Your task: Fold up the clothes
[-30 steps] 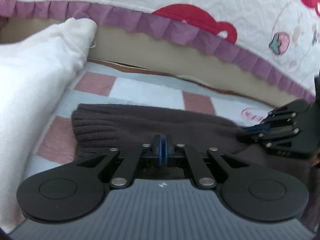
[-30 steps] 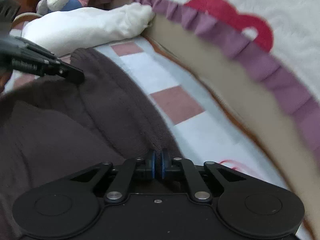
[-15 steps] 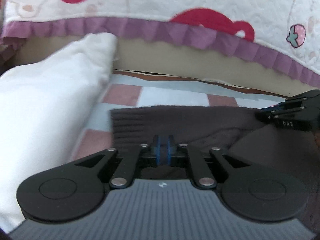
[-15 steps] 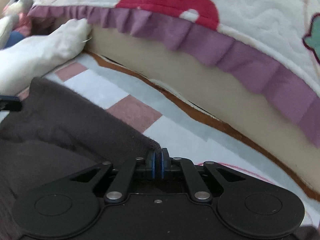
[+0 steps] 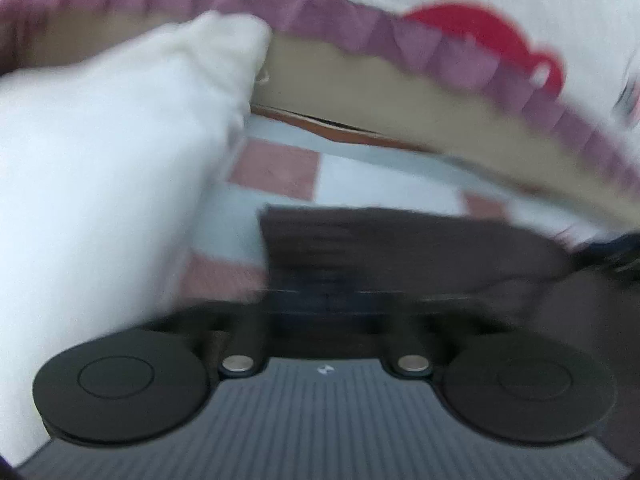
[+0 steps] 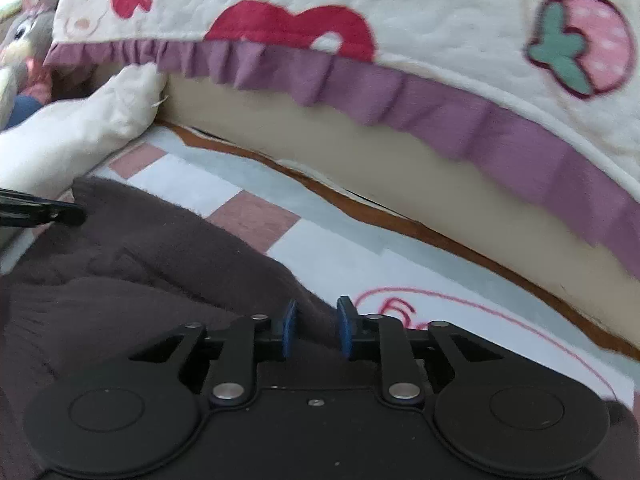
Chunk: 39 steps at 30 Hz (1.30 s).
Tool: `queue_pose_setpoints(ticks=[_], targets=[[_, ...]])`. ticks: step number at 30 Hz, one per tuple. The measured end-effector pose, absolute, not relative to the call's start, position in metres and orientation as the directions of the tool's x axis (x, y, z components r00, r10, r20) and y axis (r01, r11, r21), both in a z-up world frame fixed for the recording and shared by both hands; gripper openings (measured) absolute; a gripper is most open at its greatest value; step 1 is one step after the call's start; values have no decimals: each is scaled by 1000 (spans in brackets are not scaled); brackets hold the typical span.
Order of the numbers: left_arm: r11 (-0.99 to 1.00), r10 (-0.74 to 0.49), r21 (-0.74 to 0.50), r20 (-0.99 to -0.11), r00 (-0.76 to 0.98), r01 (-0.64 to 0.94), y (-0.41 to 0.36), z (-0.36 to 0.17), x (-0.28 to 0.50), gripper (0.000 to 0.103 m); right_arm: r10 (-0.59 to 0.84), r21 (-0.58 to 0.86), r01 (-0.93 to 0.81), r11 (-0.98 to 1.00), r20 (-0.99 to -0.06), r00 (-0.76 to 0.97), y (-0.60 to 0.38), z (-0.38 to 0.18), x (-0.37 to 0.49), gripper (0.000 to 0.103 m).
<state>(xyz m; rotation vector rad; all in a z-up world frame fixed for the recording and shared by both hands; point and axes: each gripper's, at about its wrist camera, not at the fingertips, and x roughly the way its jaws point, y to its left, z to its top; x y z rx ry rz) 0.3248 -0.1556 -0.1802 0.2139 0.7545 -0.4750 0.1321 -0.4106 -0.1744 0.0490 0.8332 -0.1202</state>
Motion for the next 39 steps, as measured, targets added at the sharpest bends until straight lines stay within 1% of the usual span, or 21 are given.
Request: queue_pose_setpoints(ticks=[2,3,4,5,6,7,8,12,15,16,19,23,27,30,31,32,33,34,35,37,39], targets=[[846,-237,234,-641,730,479,-176,-164,320,1,-94,0,139,990,-736,670,-410,-164,120,29],[849,-219,268,-606,765,455,-179,-154,319,2,-74,34,145,989,-730,679,-409,-156,111,29],[871,-205,257,-586,784,420,-177,-145,320,1,-46,80,149,986,-721,691,-407,-149,101,29],[889,-198,229,-586,786,395,-172,-138,319,7,-19,125,153,980,-711,703,-404,-141,92,29],[906,-194,200,-590,784,374,-166,-132,317,15,8,170,156,973,-699,715,-402,-134,82,32],[918,-199,157,-615,763,365,-158,-126,316,39,32,198,148,969,-691,722,-396,-131,73,37],[932,-204,105,-638,743,347,-143,-120,311,49,54,218,134,967,-686,726,-388,-130,63,40],[959,-269,-138,-723,636,249,-76,-111,254,49,144,296,79,952,-659,738,-355,-128,25,41],[953,-303,-261,-777,552,156,-41,-115,205,50,198,310,43,950,-703,683,-331,-142,4,41],[947,-315,-294,-773,551,129,-32,-115,187,49,211,320,42,947,-713,669,-326,-146,-1,41],[919,-357,-389,-754,551,63,-11,-117,138,58,244,361,56,931,-728,640,-315,-155,-15,41],[868,-431,-497,-765,479,-11,2,-136,107,59,288,414,78,907,-745,601,-301,-168,-34,41],[765,-555,-639,-720,417,-84,3,-157,99,60,270,372,55,927,-759,592,-281,-172,-35,42],[759,-546,-638,-732,407,-128,-11,-170,108,67,278,382,63,922,-766,580,-279,-177,-34,42],[771,-529,-621,-747,403,-142,-17,-175,111,67,276,383,69,921,-769,577,-279,-180,-35,42],[798,-498,-589,-764,410,-130,-25,-178,115,59,274,382,74,921,-771,574,-279,-183,-36,42],[821,-467,-559,-771,433,-111,-29,-176,115,43,271,383,83,920,-775,571,-280,-186,-36,42],[843,-437,-530,-774,459,-93,-33,-173,113,9,271,388,92,917,-775,571,-282,-189,-36,42],[863,-406,-500,-774,485,-76,-36,-170,112,10,273,397,100,913,-773,573,-283,-191,-37,42],[904,-319,-427,-709,629,-23,-33,-141,100,10,282,414,109,904,-767,577,-286,-192,-38,42],[960,-220,-277,-644,733,45,-37,-116,84,9,286,417,108,902,-768,573,-286,-191,-39,42]])
